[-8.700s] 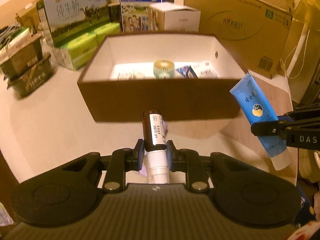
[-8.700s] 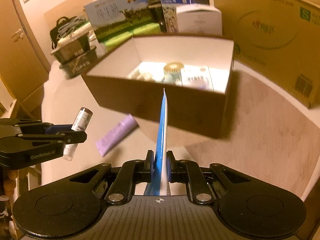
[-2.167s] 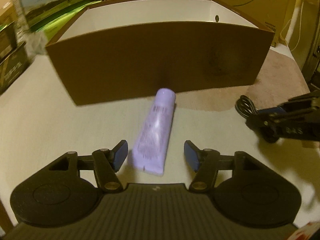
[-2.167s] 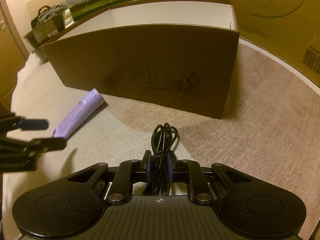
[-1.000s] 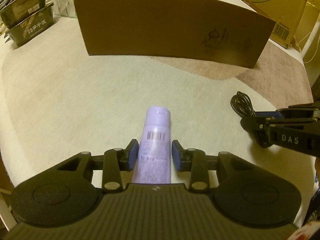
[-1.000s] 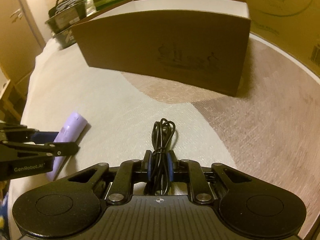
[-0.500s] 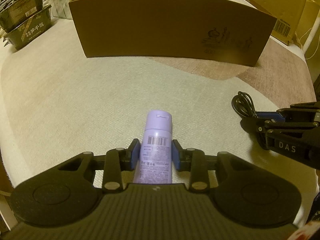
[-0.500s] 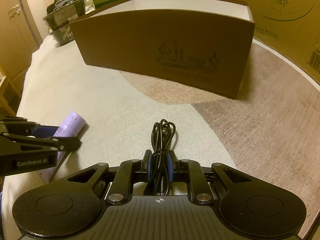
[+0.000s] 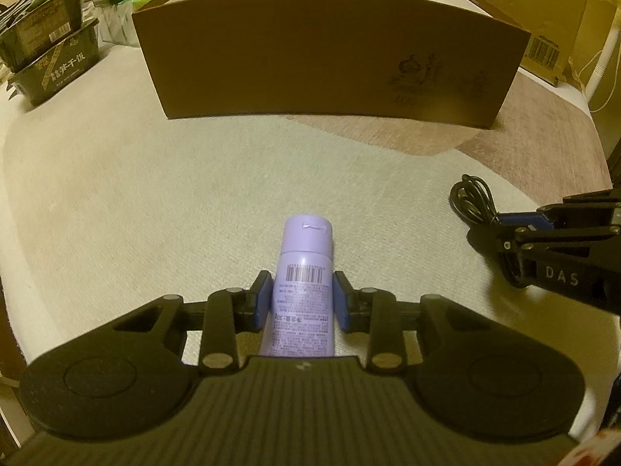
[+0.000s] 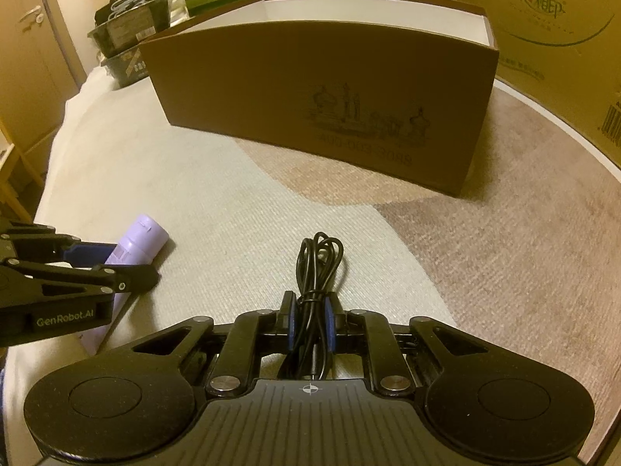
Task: Organize rigid objects
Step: 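Lift the purple tube and black cable and carry them toward the brown box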
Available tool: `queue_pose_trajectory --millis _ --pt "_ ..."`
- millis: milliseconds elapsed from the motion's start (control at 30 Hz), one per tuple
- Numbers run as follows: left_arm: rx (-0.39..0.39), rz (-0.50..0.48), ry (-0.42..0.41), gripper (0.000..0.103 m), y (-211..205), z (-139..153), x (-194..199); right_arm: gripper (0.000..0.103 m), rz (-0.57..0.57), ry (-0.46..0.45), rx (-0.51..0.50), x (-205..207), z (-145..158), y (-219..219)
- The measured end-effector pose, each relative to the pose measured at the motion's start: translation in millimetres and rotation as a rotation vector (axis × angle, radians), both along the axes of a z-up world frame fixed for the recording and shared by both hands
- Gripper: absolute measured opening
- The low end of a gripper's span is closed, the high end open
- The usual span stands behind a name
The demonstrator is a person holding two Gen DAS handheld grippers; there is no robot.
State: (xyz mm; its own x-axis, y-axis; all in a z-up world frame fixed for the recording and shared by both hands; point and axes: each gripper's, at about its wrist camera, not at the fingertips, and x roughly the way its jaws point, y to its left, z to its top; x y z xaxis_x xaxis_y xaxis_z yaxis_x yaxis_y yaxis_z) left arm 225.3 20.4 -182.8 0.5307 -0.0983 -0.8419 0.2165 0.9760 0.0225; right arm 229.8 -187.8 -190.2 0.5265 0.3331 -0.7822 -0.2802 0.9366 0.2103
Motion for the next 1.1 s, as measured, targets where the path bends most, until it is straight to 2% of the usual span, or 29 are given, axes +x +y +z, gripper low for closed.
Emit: queue_pose_trajectory --millis 267,1100 --pt "0.004 0.006 0.0 0.03 1 4 -4 0.015 0.004 0.013 0.029 -4 6 -2" --pt "-0.025 0.021 -0.074 0.03 4 39 -5 0.015 -0.003 -0.053 0.09 -2 39 -3"
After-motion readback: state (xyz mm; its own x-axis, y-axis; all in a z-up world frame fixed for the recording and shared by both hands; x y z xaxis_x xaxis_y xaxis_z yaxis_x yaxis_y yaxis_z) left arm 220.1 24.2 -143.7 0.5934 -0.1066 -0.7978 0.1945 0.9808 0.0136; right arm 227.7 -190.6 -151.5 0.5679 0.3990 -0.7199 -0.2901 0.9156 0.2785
